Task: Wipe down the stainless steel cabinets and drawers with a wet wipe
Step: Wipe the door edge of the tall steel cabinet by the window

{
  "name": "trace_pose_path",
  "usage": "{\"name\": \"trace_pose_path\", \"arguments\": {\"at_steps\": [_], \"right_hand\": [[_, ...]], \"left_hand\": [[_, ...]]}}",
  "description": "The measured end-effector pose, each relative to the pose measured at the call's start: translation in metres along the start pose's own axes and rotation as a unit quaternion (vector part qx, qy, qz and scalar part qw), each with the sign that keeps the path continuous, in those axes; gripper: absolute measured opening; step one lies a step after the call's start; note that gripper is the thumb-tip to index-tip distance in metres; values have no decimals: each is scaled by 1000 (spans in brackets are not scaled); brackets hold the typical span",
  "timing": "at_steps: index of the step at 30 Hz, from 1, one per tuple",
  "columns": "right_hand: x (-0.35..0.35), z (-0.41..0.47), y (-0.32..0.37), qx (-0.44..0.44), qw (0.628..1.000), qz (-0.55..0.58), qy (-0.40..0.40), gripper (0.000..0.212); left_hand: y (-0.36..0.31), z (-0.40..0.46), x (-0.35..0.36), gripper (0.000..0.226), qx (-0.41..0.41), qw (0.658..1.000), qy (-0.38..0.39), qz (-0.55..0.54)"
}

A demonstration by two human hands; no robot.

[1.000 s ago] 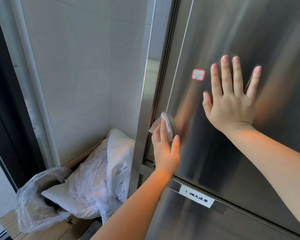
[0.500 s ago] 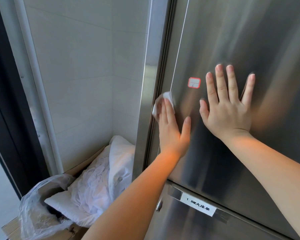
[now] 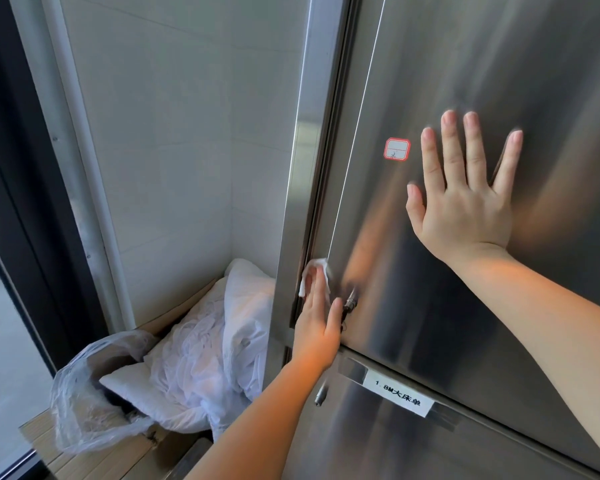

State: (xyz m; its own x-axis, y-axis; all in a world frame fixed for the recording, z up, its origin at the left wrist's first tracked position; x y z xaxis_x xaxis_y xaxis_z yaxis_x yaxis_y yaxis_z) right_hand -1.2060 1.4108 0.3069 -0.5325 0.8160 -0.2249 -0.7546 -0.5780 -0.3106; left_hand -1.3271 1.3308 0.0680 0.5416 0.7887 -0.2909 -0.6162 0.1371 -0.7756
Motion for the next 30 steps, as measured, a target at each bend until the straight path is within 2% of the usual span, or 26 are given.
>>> {"name": "trace_pose_path", "arguments": {"at_steps": [4,6,12,17,25,30], "right_hand": [[2,0,1,1,1000,4,9,62],[2,1,0,3,1000,6,13,62],[-3,2,0,6,1000,8,9,61],[-3,2,0,10,1000,-10,-3,60],[-7,3,-1,12,1000,-20,-13,62],[-8,4,0,16,1000,-7,-17,62]], "left_hand": [[21,-22,5,56,-46,998,23,-41],[9,-13,5,60,-34,998,21,-57],[-103,89,-29,66,126,992,-15,-10],[-187,157,-60,66,200,978,-47,23],[-213,174,-80,61,257,959,-64,98],[-248,189,-105,59,334,911,-99,220]]}}
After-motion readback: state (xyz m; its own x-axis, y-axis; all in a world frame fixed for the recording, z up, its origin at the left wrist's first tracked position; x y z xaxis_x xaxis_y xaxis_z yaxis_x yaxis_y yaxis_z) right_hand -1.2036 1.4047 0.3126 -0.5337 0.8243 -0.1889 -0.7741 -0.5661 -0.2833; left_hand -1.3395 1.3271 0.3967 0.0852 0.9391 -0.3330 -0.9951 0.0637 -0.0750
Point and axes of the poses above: each hand's wrist, its own z-axis towards the middle knuckle, its own x-axis out of the palm, y = z × x, the point moved 8 cm from there along z, towards the middle knuckle, and after that the axes turned 8 degrees about x, right-handed, at the moved point
